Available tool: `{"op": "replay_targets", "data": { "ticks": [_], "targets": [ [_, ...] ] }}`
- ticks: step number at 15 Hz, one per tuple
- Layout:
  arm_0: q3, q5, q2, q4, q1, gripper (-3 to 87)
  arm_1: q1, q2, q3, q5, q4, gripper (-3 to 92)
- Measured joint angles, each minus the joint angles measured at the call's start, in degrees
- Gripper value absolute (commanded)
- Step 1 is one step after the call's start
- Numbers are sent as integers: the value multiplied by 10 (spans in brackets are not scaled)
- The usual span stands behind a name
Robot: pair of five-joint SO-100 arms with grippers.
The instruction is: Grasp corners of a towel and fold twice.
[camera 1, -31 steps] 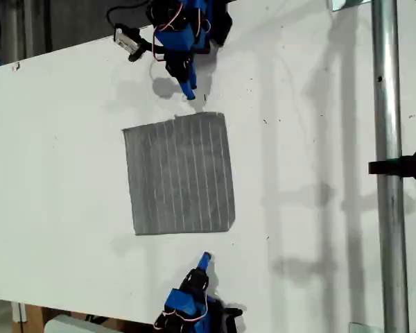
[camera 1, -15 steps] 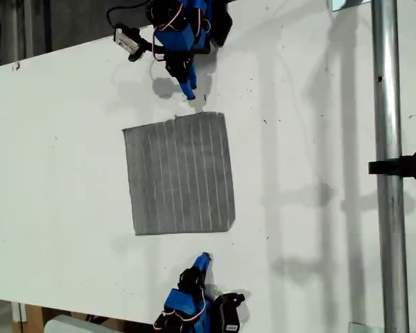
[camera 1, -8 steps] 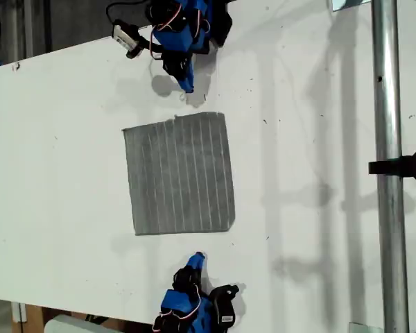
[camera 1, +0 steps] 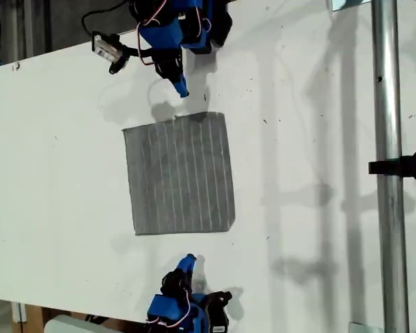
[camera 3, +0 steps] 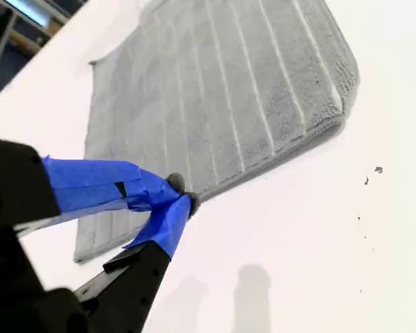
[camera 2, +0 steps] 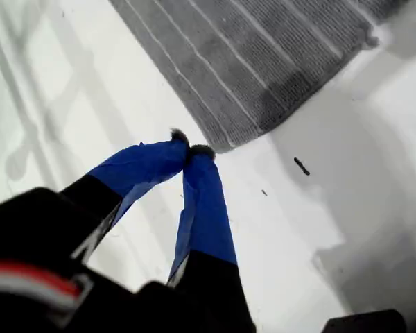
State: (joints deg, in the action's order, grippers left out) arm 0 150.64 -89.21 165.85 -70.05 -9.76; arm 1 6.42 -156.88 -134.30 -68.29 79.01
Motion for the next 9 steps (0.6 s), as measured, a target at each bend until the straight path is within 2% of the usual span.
{"op": "replay_targets", "data": {
  "ticks": [3, 4, 5, 6, 7, 8, 9],
  "targets": [
    [-229, 27, -313, -3, 44, -29, -30, 207, 200, 148, 52, -3],
    [-314, 40, -406, -32, 60, -29, -46, 255, 243, 196, 64, -1],
    [-408, 54, -504, -80, 76, -29, -62, 303, 288, 230, 88, 184],
    [-503, 72, -597, -129, 88, -10, -70, 346, 319, 245, 123, 326],
    [-584, 99, -671, -167, 97, 156, -72, 379, 336, 258, 146, 379],
    [-650, 118, -727, -203, 99, 292, -77, 403, 346, 272, 161, 390],
    [-682, 126, -742, -230, 102, 373, -83, 424, 353, 281, 174, 413]
  ]
}}
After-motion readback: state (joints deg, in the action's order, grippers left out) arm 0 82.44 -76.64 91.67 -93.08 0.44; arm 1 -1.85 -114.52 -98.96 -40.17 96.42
